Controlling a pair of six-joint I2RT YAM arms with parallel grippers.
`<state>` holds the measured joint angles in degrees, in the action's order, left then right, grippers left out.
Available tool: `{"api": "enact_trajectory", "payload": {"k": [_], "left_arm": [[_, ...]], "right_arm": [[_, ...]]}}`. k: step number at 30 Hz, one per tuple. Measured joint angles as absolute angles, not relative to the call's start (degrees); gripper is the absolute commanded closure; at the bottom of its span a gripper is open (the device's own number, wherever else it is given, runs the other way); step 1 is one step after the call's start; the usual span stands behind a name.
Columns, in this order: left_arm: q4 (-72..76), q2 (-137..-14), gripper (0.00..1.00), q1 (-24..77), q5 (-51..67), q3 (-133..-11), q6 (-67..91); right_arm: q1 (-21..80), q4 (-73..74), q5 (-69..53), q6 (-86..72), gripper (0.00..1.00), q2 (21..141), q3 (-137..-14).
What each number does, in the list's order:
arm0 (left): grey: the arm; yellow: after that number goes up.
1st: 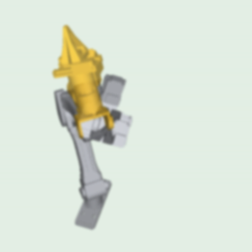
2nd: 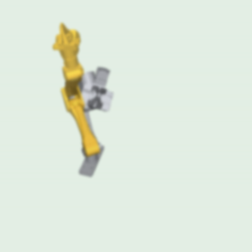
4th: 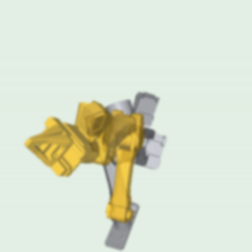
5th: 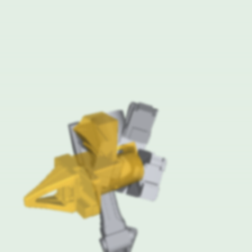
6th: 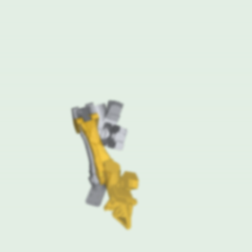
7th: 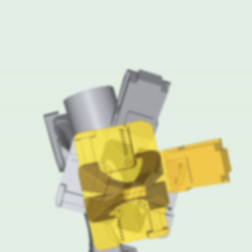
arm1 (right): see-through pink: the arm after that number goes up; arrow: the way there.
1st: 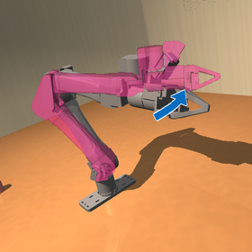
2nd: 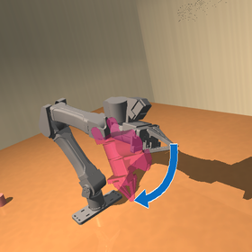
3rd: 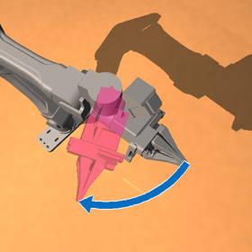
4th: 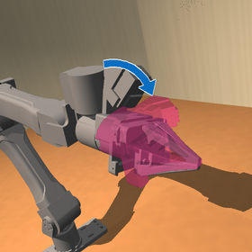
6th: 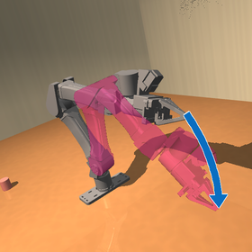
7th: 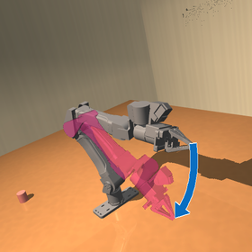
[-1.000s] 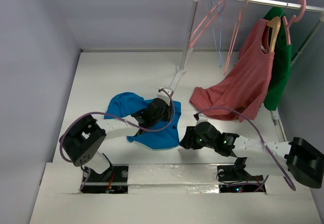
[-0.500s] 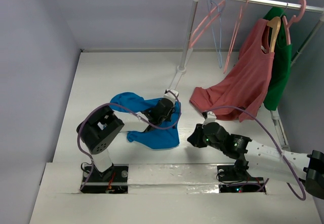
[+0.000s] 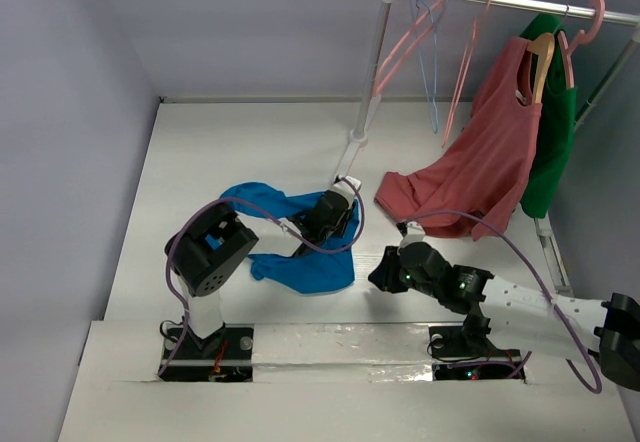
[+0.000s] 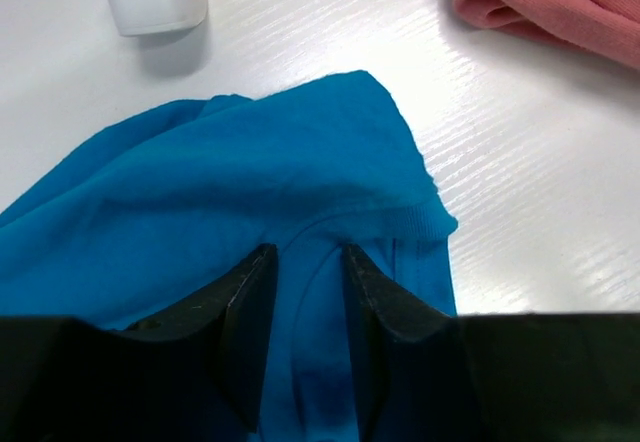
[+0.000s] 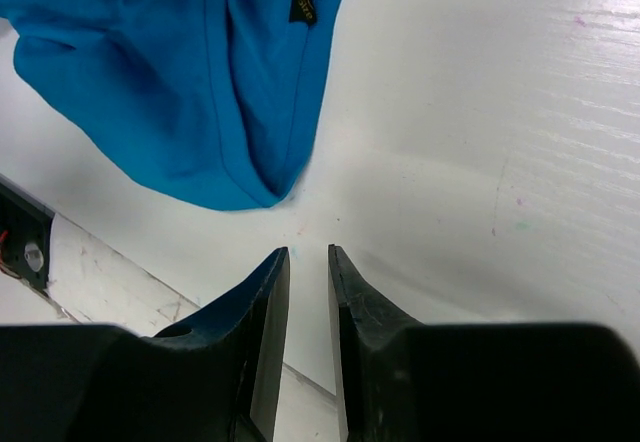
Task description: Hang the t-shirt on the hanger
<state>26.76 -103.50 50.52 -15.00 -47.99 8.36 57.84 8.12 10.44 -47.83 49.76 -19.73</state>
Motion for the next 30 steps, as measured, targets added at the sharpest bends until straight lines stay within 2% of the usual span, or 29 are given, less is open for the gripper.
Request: {"api": "enact_trajectory", "payload": {"k": [1,3,6,11,20,25,28,30], "left_arm": [[26.79,-103.68,0.83,50.52,-15.03,-48.16,8.19],[26.74,-104.18,0.95,50.52,-15.4,-48.75,7.97],[26.65,-104.31,1.0,50.52,-15.75,-48.99,7.68],[26.57,-104.31,1.0,50.52,-16.34,-48.99,7.7],[27.03,-103.5,1.0,50.52,-16.43,-48.23,9.02],[26.68,-99.04,1.0,50.52,-16.19,-47.46,10.28],[26.79,-97.21,1.0,50.52,-16.03,-47.46,10.96],[26.79,-96.75,1.0,50.48,-15.59,-47.46,11.44]], "right_arm": [[57.84,8.05,10.39,-47.83,0.72,50.0,-19.73],[57.84,8.01,10.24,-47.83,0.72,50.3,-19.68],[57.84,7.9,10.11,-47.83,0.73,50.37,-19.66],[57.84,7.03,10.07,-47.83,0.72,50.39,-19.64],[57.84,2.24,10.07,-47.62,0.6,56.27,-18.09],[57.84,2.52,10.17,-45.84,0.59,56.6,-19.51],[57.84,3.84,10.31,-44.01,0.58,55.4,-22.02],[57.84,4.95,10.33,-42.48,0.67,53.78,-24.08]]}}
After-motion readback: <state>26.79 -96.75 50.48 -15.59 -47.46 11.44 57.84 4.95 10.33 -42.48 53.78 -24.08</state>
